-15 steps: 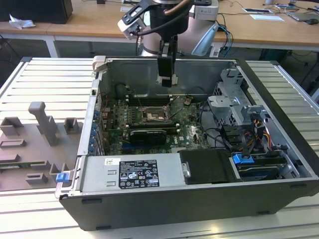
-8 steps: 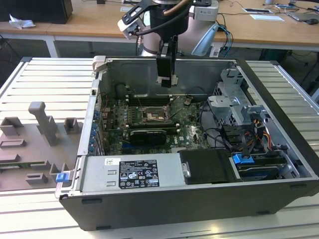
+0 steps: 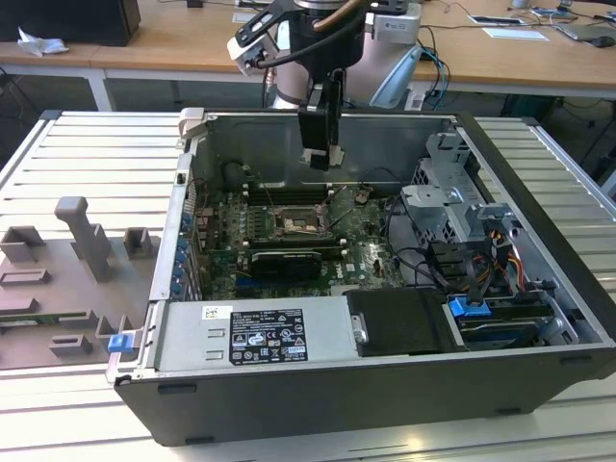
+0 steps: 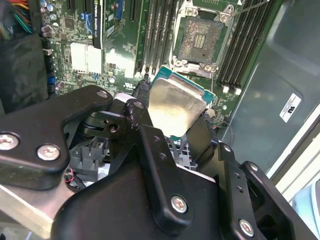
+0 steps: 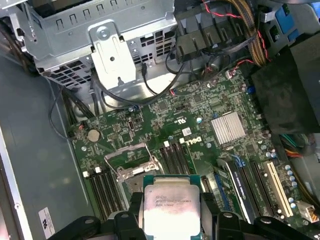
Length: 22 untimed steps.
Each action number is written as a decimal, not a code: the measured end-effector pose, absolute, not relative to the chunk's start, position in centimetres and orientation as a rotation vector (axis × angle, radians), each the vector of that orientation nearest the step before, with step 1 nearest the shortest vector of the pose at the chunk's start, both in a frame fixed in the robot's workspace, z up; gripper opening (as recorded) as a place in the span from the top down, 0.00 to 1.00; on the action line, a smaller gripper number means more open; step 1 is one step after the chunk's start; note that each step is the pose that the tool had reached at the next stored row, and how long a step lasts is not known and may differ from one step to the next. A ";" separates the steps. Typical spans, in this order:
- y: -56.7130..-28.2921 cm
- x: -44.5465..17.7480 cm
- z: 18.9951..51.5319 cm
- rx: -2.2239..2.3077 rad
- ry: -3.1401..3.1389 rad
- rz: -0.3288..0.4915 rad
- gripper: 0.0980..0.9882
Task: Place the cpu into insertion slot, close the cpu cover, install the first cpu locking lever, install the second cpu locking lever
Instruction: 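Place the cpu into insertion slot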
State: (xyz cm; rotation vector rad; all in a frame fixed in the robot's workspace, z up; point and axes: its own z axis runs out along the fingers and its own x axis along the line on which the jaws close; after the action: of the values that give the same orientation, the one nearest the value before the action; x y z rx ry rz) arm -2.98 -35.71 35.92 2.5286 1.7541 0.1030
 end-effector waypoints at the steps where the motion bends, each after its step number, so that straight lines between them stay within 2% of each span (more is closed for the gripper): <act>1: -35.7 -3.0 35.9 2.532 1.748 0.103 0.50; 22: -35.7 -3.0 35.7 2.640 1.574 0.096 0.50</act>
State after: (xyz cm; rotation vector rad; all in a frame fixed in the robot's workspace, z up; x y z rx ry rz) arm -2.98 -35.71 35.67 2.6397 1.5736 0.0960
